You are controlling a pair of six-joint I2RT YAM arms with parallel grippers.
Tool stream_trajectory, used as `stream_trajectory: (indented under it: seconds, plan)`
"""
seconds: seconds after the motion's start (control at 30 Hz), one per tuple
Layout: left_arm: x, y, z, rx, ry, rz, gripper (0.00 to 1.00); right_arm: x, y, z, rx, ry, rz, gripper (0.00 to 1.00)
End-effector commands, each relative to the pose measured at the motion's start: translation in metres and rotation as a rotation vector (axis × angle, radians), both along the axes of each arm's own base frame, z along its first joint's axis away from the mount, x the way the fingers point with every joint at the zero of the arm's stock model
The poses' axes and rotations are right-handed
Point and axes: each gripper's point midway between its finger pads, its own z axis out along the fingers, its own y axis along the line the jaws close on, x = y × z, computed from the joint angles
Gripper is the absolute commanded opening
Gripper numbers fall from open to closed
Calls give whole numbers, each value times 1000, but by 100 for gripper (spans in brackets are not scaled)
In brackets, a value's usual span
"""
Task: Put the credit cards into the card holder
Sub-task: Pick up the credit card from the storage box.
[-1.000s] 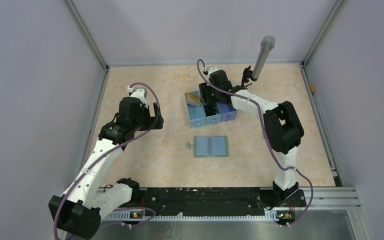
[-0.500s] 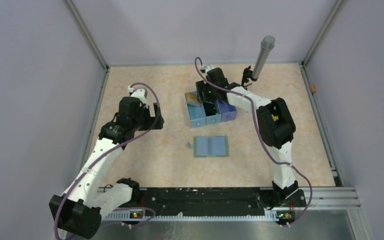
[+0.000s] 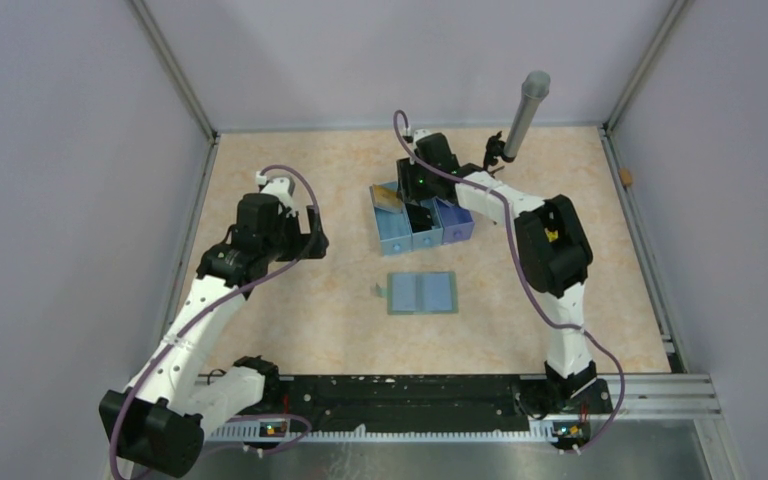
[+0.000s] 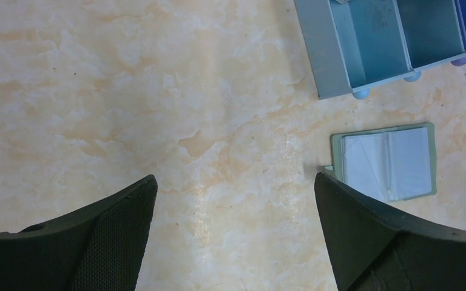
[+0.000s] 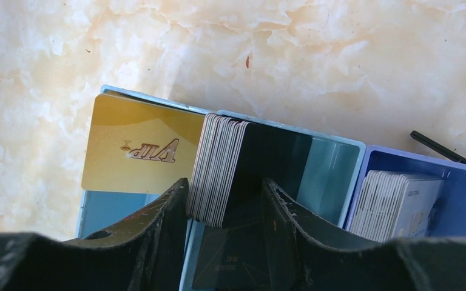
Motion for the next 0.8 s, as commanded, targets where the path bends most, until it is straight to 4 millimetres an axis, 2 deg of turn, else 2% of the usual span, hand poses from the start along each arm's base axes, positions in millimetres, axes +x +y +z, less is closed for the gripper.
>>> stream_trajectory:
  seconds: [0.0, 0.47, 0.77]
  plan:
    - [3, -2, 0, -6, -10, -19, 99, 7, 9, 37, 62, -63, 9, 40]
    - [3, -5, -4, -12, 7, -31, 99, 3, 14, 53, 103, -73, 27, 42]
    - [3, -5, -4, -13, 8, -36, 99, -2, 22, 59, 133, -76, 54, 49]
